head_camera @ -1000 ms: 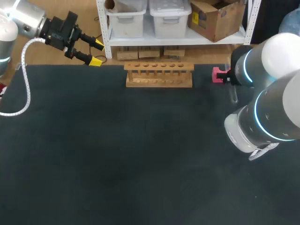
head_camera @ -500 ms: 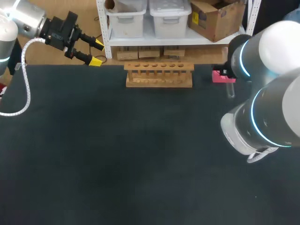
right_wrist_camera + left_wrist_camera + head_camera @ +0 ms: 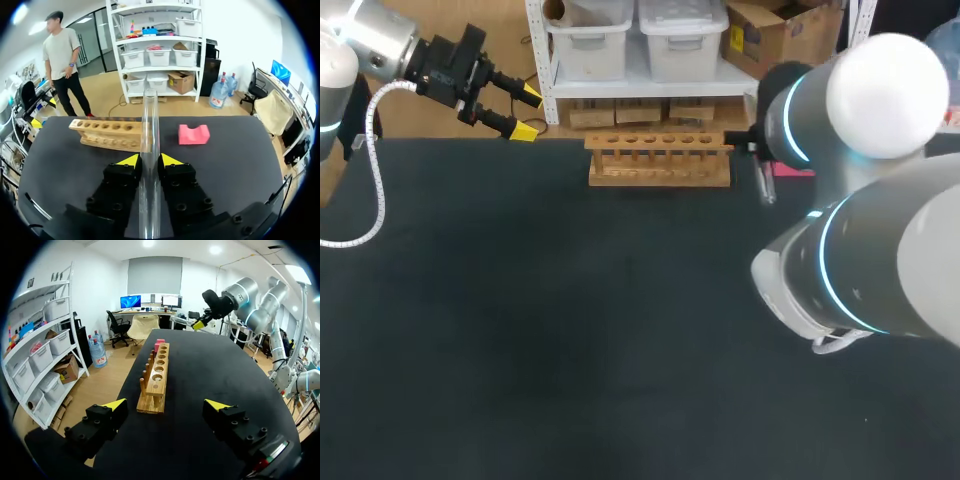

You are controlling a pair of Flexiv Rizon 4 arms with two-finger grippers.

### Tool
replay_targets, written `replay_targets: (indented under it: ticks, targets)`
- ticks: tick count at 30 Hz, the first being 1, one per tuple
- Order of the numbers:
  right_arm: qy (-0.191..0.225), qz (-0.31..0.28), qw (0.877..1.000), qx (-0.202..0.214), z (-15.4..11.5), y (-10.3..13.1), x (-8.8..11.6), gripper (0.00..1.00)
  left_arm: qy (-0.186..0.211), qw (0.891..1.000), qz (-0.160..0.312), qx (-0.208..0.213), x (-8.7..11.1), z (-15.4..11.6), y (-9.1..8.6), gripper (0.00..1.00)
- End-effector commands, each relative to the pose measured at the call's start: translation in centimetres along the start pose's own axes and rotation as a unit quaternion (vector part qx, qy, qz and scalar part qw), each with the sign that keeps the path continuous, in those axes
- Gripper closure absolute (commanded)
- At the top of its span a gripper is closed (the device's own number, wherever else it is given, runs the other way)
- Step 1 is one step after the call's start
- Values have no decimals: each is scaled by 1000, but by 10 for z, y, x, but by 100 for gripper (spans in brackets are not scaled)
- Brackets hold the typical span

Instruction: Grasp the test tube, adjust it, and insert it.

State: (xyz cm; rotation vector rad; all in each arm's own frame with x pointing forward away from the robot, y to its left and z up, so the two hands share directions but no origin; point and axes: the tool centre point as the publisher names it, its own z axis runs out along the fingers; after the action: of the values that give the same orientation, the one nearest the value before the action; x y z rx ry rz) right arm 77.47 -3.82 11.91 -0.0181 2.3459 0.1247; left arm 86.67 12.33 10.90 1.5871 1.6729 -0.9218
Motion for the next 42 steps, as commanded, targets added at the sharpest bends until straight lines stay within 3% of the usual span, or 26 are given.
replay_targets:
  ticks: [1, 14, 30, 42]
  targets:
    - [0, 0, 1000, -1, 14, 17, -2, 100, 1, 998, 0, 61, 0, 0, 9, 0]
    - [14, -6, 1000, -17, 48, 63, 5, 100, 1, 998, 0, 61, 0, 0, 9, 0]
    - [17, 4, 1000, 21, 83, 78, 2, 100, 1, 998, 0, 61, 0, 0, 9, 0]
    - [28, 6, 999, 32, 92, 81, 10, 100, 1, 998, 0, 61, 0, 0, 9, 0]
